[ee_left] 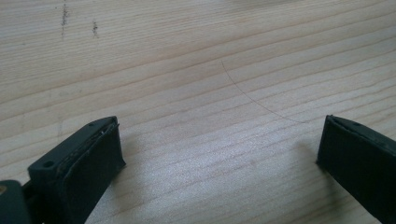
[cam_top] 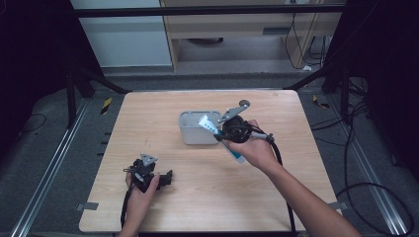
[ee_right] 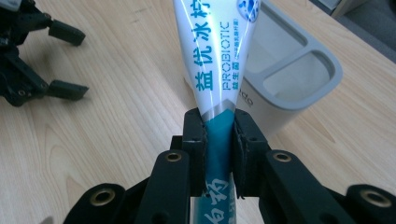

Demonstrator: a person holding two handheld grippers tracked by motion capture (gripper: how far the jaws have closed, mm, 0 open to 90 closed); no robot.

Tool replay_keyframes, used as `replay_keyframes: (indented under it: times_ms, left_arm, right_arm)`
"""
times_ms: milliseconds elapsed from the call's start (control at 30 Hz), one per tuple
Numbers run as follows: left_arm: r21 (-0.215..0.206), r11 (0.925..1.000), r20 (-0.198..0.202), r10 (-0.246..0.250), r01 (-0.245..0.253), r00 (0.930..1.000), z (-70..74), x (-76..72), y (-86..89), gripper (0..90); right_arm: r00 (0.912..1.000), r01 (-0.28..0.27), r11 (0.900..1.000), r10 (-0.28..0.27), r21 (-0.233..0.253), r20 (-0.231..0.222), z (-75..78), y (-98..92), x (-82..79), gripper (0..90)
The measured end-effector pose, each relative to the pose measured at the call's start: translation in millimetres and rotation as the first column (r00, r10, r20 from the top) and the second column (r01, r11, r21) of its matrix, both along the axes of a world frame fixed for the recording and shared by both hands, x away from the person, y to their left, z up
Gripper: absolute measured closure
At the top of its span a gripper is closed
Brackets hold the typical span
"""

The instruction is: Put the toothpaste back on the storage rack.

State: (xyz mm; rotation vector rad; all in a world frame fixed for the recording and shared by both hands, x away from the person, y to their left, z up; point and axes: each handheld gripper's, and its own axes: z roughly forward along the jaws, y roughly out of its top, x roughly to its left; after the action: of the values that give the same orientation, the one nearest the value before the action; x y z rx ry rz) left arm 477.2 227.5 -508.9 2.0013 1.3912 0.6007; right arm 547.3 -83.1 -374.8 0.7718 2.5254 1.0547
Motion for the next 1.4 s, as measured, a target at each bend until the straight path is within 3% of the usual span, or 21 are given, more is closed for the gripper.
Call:
replay_keyframes:
  times_ms: [767,1033,1267,1400]
  left_arm:
    - [-0.001,1.0000,0.000,0.000,0.000,1.0000,0.0,0.0,0.0,0.0]
    - [0.000,1.0000,0.001,0.000,0.000,1.0000,-0.1,0.0,0.0,0.0]
    - [-0.001,1.0000,0.001,0.000,0.000,1.0000,-0.1,-0.1,-0.1,0.0]
    - [-0.001,1.0000,0.001,0.000,0.000,1.0000,0.0,0.0,-0.1,0.0]
  right_arm:
    - [0.9961,0.046,0.994,-0.053,0.095,0.071,4.1,29.0,-0.7,77.6]
    - [0.9883,0.081,0.988,-0.097,0.131,0.118,6.4,40.6,-4.7,77.6]
    - [0.9745,0.138,0.972,-0.167,0.189,0.149,7.8,53.5,-5.8,77.6]
    - [0.9694,0.144,0.968,-0.180,0.208,0.167,9.2,61.7,-6.6,77.6]
